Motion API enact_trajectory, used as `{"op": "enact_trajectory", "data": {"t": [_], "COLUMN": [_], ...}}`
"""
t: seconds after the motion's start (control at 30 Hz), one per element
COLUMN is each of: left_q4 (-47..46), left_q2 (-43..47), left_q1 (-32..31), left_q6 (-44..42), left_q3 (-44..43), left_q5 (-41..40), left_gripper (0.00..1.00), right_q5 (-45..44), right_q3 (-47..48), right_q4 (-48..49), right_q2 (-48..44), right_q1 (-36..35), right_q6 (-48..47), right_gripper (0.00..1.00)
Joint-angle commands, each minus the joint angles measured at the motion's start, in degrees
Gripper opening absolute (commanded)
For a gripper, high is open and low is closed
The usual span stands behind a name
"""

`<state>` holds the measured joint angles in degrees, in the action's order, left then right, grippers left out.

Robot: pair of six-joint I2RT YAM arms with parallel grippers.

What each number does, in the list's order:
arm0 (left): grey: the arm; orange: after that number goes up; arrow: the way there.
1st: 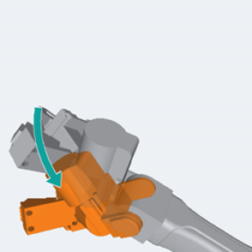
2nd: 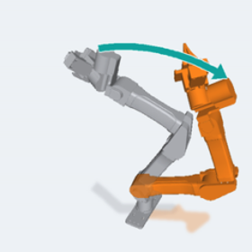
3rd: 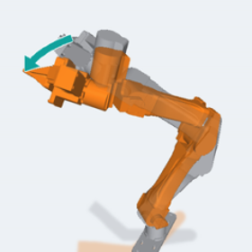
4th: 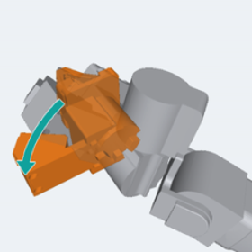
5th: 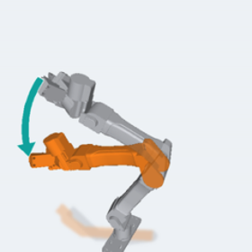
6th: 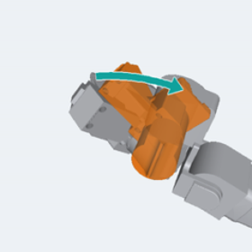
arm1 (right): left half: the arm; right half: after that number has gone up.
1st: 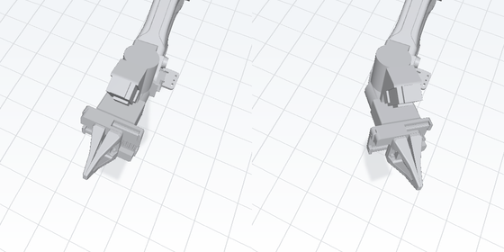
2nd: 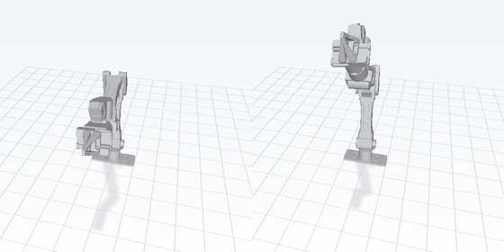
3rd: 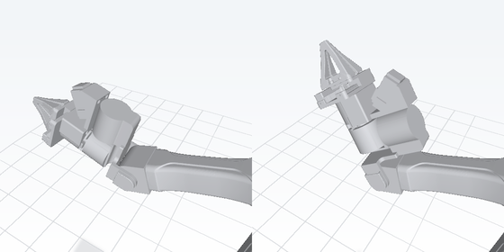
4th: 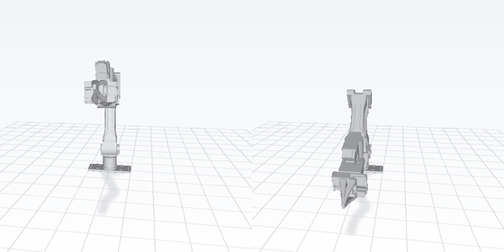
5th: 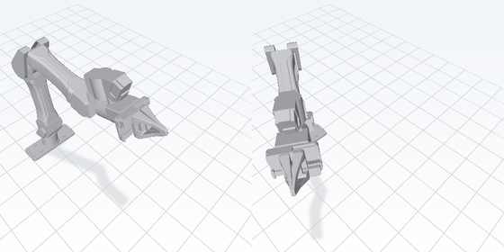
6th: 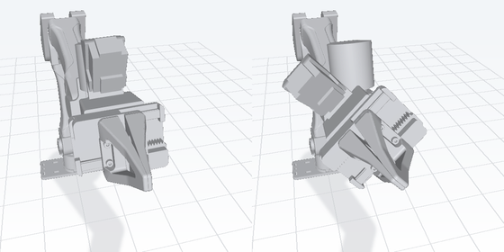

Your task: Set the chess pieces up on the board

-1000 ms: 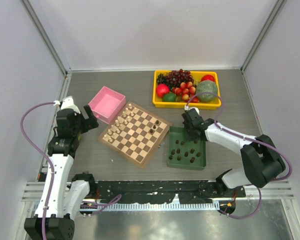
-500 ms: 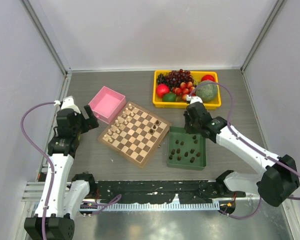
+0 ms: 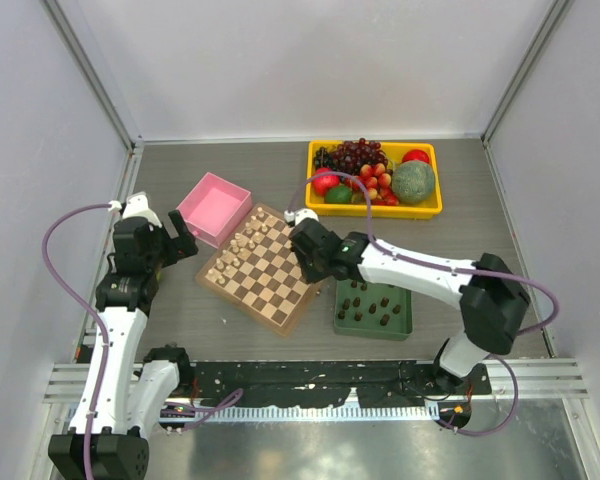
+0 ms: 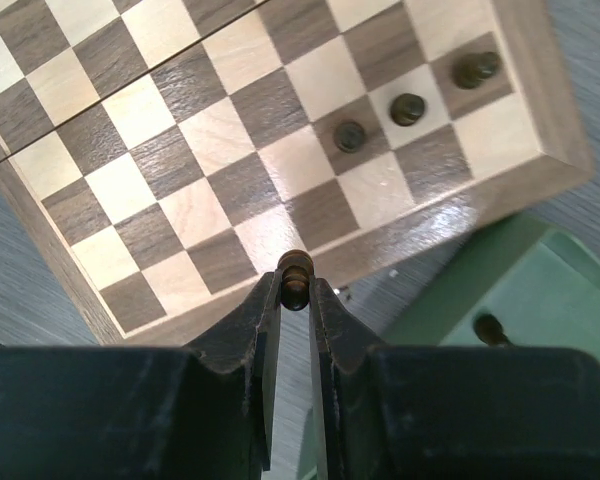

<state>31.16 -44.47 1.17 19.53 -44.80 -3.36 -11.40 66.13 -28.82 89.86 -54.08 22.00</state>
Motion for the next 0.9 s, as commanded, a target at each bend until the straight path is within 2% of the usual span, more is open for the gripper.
{"op": "enact_trajectory", "data": {"t": [0.0, 0.37, 0.87], "left_q4": [-0.92, -0.92, -0.92], "left_q2": [0.35, 0.35, 0.08], "left_q1": [0.32, 0.32, 0.32], "left_q6": [0.25, 0.33, 0.42], "left_q3": [-1.96, -1.96, -2.05], "left_q5": [1.07, 1.33, 1.60], "left_gripper": [0.99, 0.99, 0.99], "right_q5": [0.50, -1.34, -4.42], "right_q3": [5.41, 8.93, 9.63], "right_q4": [2.01, 3.07, 3.68], "right_q2": [4.35, 11.20, 14.46], "right_q1": [-1.55, -1.64, -1.37], "right_q6": [1.29, 0.68, -0.46], "right_gripper": [0.18, 0.19, 0.20]}}
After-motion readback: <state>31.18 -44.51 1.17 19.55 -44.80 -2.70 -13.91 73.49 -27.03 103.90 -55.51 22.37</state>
